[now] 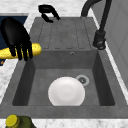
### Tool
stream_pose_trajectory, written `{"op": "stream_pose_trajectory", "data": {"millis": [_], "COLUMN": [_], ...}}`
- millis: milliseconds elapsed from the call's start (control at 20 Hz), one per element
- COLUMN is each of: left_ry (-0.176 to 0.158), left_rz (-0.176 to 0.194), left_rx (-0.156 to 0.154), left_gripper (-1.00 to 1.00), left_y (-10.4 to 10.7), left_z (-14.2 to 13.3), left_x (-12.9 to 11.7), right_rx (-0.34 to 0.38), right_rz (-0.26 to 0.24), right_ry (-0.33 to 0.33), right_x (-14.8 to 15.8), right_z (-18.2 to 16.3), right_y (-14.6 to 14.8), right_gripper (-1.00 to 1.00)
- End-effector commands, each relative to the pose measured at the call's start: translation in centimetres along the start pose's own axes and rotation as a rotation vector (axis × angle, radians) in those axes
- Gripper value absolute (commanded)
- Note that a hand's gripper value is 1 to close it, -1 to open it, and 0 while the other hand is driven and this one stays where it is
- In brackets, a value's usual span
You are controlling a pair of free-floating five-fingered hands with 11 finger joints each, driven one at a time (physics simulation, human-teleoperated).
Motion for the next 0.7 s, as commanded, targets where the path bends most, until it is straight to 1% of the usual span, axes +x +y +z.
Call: {"op": "stream_pose_trajectory", "data": {"millis": [0, 100, 200, 250, 300, 450, 650], "left_ry": [0.000, 0.000, 0.000, 0.000, 0.000, 0.000, 0.000], "left_rz": [0.000, 0.000, 0.000, 0.000, 0.000, 0.000, 0.000], "left_rx": [0.000, 0.000, 0.000, 0.000, 0.000, 0.000, 0.000], "left_gripper": [0.00, 0.00, 0.00, 0.00, 0.00, 0.00, 0.00], "left_y": [0.0, 0.0, 0.0, 0.0, 0.0, 0.0, 0.0], "left_z": [0.0, 0.0, 0.0, 0.0, 0.0, 0.0, 0.0], "left_x": [0.0, 0.0, 0.0, 0.0, 0.0, 0.0, 0.0], "right_rx": [0.000, -0.004, -0.008, -0.008, -0.003, -0.007, -0.013], "right_rz": [0.000, -0.001, -0.006, -0.010, -0.011, -0.011, -0.017], "right_ry": [0.000, 0.000, -0.011, -0.019, -0.043, -0.109, -0.144], "right_x": [0.0, -0.2, -1.9, -2.2, -3.6, -5.1, -7.7], "right_z": [0.0, 0.0, 0.0, 0.0, 0.2, 0.6, 1.3], "right_y": [0.0, 0.2, 0.3, 0.2, 0.0, -0.4, -1.1], "right_gripper": [1.00, 1.00, 1.00, 1.00, 1.00, 1.00, 1.00]}}
